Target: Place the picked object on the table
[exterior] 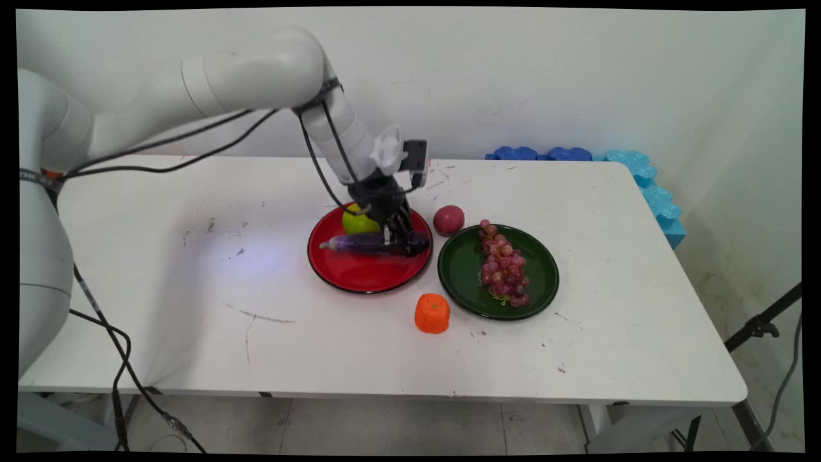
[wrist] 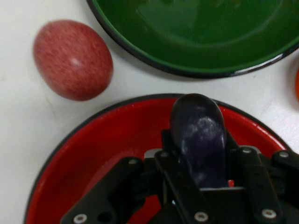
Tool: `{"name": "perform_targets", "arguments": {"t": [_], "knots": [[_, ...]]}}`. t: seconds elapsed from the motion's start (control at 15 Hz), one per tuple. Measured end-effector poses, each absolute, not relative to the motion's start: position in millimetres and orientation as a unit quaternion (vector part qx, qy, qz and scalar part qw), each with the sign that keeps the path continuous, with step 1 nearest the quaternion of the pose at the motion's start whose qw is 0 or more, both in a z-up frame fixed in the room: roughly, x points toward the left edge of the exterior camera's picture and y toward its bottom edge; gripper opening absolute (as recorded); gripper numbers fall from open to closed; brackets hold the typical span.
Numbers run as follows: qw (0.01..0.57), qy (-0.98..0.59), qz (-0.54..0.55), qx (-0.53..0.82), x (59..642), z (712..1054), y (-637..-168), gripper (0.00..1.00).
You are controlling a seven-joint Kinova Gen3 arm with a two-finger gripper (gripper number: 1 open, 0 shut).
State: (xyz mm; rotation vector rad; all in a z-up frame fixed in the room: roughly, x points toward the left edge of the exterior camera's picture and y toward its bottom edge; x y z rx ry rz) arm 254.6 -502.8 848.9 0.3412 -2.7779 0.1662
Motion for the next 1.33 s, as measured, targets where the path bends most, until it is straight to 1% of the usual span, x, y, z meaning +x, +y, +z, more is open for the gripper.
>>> {"name": "perform_targets", "arguments": {"t": [0.2,0.4,0.53,0.73,0.87,1.0,1.2,1.33], "knots": [[0.179,-0.973,0.062,0.134,249,891,-495,0.0],[0.199,-0.966,0.054,0.155,236,938,-477,0.0],[0.21,-0.961,0.042,0.176,225,960,-461,0.0],[0.222,-0.954,0.024,0.199,212,976,-439,0.0],[0.229,-0.95,0.011,0.212,203,978,-422,0.0],[0.233,-0.947,0.001,0.219,197,973,-406,0.0],[0.233,-0.95,-0.007,0.21,191,955,-383,0.0],[0.228,-0.955,-0.006,0.189,190,934,-368,0.0]]}}
